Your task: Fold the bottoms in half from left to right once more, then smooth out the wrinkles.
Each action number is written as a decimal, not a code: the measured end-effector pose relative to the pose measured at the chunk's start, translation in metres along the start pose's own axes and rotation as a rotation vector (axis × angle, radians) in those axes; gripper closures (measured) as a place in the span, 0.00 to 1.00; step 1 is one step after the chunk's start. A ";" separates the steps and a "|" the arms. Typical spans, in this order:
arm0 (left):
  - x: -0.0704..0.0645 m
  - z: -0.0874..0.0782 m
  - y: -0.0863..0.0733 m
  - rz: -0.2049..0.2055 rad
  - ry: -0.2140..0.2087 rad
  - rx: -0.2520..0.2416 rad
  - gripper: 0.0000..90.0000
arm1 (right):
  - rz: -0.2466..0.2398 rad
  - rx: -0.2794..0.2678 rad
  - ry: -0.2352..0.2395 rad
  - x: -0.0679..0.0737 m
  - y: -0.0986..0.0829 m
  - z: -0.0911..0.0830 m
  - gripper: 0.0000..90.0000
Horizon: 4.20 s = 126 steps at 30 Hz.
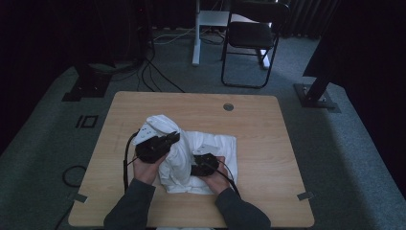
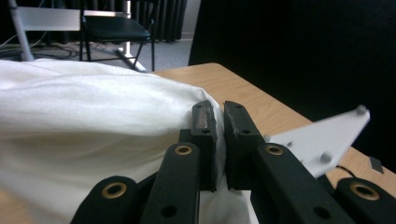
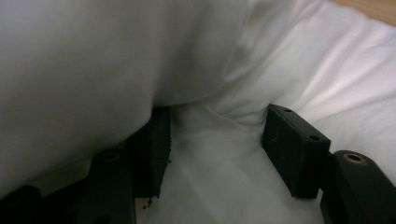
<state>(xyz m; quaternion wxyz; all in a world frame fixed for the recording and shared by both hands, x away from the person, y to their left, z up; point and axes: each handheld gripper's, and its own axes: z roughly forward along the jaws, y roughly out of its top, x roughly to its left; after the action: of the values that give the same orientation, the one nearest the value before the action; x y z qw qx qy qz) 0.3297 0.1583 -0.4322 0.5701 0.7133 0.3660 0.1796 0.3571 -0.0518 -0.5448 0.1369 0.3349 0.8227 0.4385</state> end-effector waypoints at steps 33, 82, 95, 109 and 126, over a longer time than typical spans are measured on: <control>-0.048 0.114 -0.072 0.088 -0.247 0.329 0.93 | 0.210 -0.282 -0.074 -0.097 -0.041 -0.128 0.36; 0.015 0.108 -0.050 0.015 0.053 0.331 0.65 | 0.243 -0.158 -0.157 -0.127 0.008 -0.083 0.51; 0.008 0.101 -0.048 0.040 0.067 0.300 0.60 | 0.238 -0.093 -0.074 -0.103 -0.015 -0.096 0.58; -0.029 0.049 -0.042 0.102 0.046 0.197 0.53 | 0.070 0.113 -0.074 -0.044 -0.056 -0.079 0.55; -0.045 0.081 -0.095 0.276 0.211 0.225 0.50 | 0.099 0.113 -0.081 -0.055 -0.060 -0.067 0.53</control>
<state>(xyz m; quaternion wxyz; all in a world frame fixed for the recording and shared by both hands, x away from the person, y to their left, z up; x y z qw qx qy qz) 0.3238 0.0782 -0.5378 0.4151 0.7931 0.3403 0.2879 0.3372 -0.1541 -0.5583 0.1289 0.3998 0.8224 0.3836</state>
